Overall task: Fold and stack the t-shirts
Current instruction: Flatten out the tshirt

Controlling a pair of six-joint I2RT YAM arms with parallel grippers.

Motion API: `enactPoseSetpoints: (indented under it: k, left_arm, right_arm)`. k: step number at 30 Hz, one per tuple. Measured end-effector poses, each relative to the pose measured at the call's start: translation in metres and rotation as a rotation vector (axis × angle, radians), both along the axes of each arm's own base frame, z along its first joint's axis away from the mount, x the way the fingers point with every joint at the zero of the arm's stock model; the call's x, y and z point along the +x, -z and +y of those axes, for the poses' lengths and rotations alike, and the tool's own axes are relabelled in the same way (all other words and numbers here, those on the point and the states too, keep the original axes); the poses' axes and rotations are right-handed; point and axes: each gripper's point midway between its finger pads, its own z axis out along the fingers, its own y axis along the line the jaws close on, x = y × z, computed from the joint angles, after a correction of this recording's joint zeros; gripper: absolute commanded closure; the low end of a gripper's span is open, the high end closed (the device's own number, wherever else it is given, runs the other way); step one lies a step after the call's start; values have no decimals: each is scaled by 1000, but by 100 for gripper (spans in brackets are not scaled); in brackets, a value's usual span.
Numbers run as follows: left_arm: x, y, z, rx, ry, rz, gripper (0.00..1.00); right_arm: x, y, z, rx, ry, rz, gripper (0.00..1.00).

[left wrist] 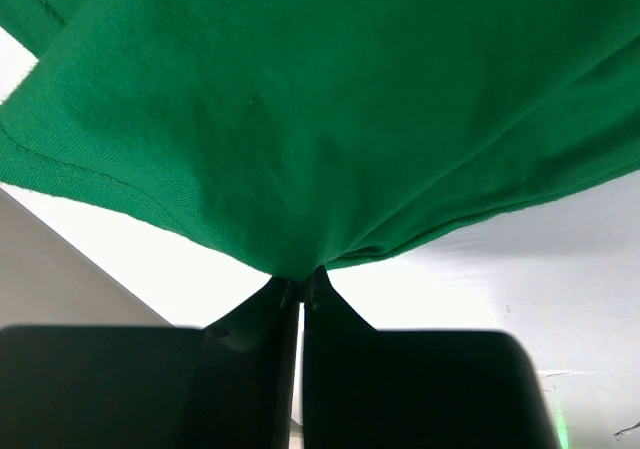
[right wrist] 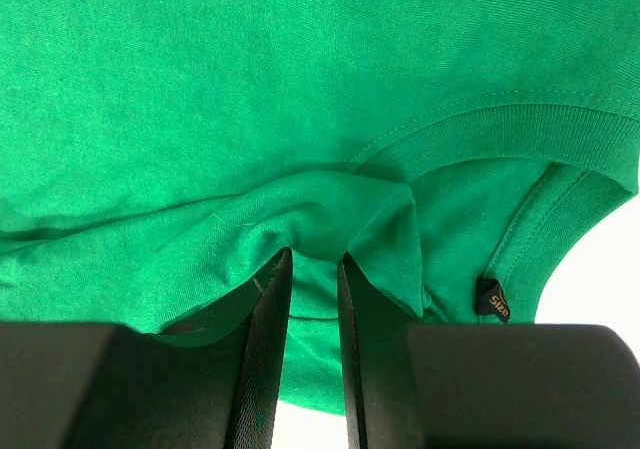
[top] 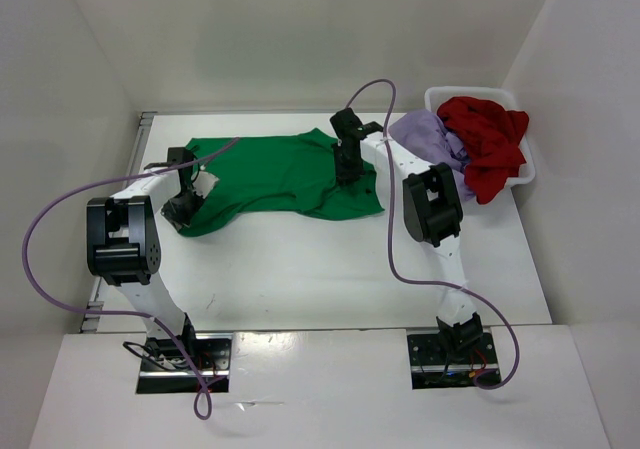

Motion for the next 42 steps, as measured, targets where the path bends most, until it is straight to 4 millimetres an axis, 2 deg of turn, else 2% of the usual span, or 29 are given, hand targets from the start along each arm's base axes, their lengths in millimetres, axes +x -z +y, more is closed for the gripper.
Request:
enactPoseSetpoints:
  k: [11, 15, 17, 22, 27, 31, 34, 42]
  left_arm:
    - [0, 0, 0, -1, 0, 1, 100]
    - [0, 0, 0, -1, 0, 1, 100]
    - [0, 0, 0, -1, 0, 1, 100]
    - [0, 0, 0, -1, 0, 1, 100]
    - [0, 0, 0, -1, 0, 1, 100]
    - [0, 0, 0, -1, 0, 1, 100]
    - [-2, 2, 0, -2, 0, 5, 100]
    - [-6, 4, -1, -3, 0, 16, 100]
  right_arm:
    - [-1, 2, -1, -6, -6, 3, 68]
    - [-1, 8, 1, -5, -9, 19, 68]
    - [-3, 13, 0, -8, -10, 31, 70]
    - [-4, 16, 1, -8, -16, 38, 80]
    - [-3, 16, 1, -9, -15, 38, 83]
    - [-3, 16, 0, -12, -13, 37, 83]
    - [-3, 15, -2, -20, -9, 34, 78]
    - [-1, 8, 3, -54, -18, 5, 78]
